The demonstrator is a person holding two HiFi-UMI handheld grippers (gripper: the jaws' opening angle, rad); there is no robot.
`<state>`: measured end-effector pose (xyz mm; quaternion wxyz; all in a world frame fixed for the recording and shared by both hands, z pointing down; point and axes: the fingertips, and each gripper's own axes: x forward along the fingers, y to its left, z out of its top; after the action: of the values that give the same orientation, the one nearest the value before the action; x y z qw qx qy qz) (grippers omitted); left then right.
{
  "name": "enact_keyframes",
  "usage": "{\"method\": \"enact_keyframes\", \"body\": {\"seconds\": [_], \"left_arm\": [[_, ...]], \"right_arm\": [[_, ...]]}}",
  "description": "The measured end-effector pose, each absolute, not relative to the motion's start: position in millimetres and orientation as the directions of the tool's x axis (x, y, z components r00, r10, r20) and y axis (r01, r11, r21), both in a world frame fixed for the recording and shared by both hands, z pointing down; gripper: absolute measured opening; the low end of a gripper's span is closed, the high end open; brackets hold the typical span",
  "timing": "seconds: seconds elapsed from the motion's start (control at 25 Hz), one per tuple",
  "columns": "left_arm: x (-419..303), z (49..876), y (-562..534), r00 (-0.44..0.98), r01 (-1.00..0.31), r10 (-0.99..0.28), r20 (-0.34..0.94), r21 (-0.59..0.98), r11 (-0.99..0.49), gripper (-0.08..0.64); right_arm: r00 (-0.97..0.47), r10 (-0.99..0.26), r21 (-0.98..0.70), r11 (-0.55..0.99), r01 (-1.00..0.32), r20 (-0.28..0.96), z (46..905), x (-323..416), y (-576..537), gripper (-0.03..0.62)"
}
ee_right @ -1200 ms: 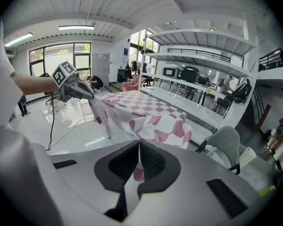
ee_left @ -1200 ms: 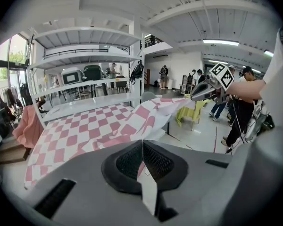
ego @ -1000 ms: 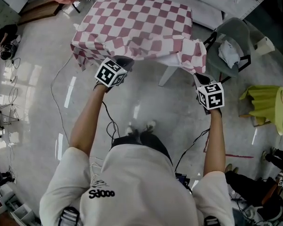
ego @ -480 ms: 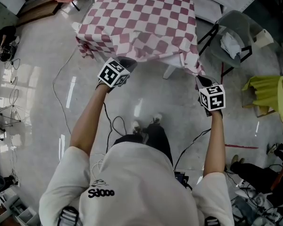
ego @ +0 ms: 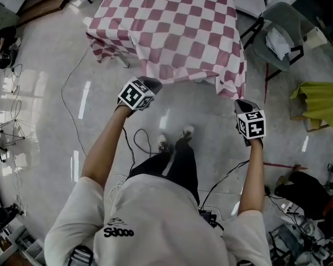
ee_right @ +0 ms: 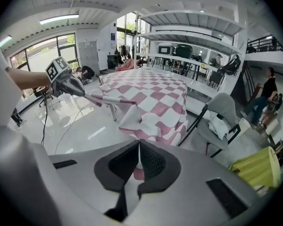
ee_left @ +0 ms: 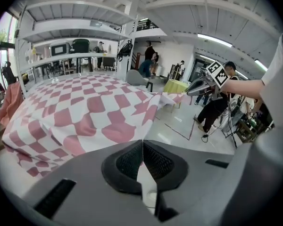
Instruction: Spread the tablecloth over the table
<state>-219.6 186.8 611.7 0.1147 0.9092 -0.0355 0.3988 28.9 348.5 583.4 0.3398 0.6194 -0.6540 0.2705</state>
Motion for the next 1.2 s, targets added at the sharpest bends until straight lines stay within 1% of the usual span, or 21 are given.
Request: {"method": "enact_keyframes", "body": {"seconds": [0.36, 0.6, 0.68, 0.72, 0.76, 0.8, 0.84, 0.92, 1.0, 1.12, 1.2], "left_arm": [[-220.2, 721.7, 183.9, 0.625, -0.204, 0.073, 0.777, 0.253, -0.946, 0.029], [-221.6, 777.3, 175.0, 0.59, -0.23, 0.07, 0.805, 0.25, -0.94, 0.029], [-222.1, 793.0, 170.0, 0.579, -0.249, 0.052, 0.814, 0.238, -0.939, 0.031], [-222.3, 799.8, 167.9, 0.574, -0.261, 0.044, 0.818, 0.234, -0.937, 0.035], [-222.4, 805.5, 166.7, 0.571, -0.271, 0.039, 0.82, 0.233, -0.934, 0.098], [-222.5, 809.8, 166.8, 0.57, -0.277, 0.038, 0.821, 0.235, -0.932, 0.183], [-222.8, 812.2, 168.0, 0.571, -0.279, 0.037, 0.82, 0.236, -0.931, 0.201], [-223.3, 812.3, 171.3, 0.576, -0.277, 0.037, 0.816, 0.238, -0.931, 0.201], [-221.7, 806.0, 171.1, 0.586, -0.277, 0.036, 0.809, 0.242, -0.93, 0.201], [-213.9, 783.3, 159.8, 0.617, -0.284, 0.006, 0.787, 0.23, -0.931, 0.195], [-205.3, 760.8, 150.1, 0.645, -0.289, -0.031, 0.763, 0.207, -0.935, 0.164]], "right_arm": [[-0.037, -0.506, 0.003, 0.079, -0.997, 0.862, 703.8, 35.7, 363.3, 0.023], [-0.026, -0.417, 0.018, 0.101, -0.995, 0.909, 772.8, 28.8, 373.3, 0.023], [-0.026, -0.407, 0.013, 0.092, -0.996, 0.913, 787.4, 27.3, 372.3, 0.025], [-0.036, -0.407, -0.002, 0.083, -0.997, 0.913, 791.6, 25.7, 370.5, 0.041], [-0.05, -0.406, -0.021, 0.077, -0.997, 0.913, 794.3, 23.4, 368.6, 0.091], [-0.066, -0.406, -0.039, 0.074, -0.996, 0.912, 795.4, 20.6, 366.8, 0.154], [-0.078, -0.409, -0.052, 0.076, -0.996, 0.909, 794.8, 17.8, 365.1, 0.188], [-0.096, -0.423, -0.066, 0.084, -0.994, 0.901, 788.1, 14.2, 361.6, 0.218], [-0.105, -0.446, -0.074, 0.086, -0.993, 0.889, 774.7, 14.5, 354.4, 0.232], [-0.097, -0.496, -0.059, 0.093, -0.994, 0.863, 746.4, 19.5, 335.0, 0.23], [-0.083, -0.532, -0.04, 0.093, -0.995, 0.843, 724.5, 24.5, 321.5, 0.225]]}}
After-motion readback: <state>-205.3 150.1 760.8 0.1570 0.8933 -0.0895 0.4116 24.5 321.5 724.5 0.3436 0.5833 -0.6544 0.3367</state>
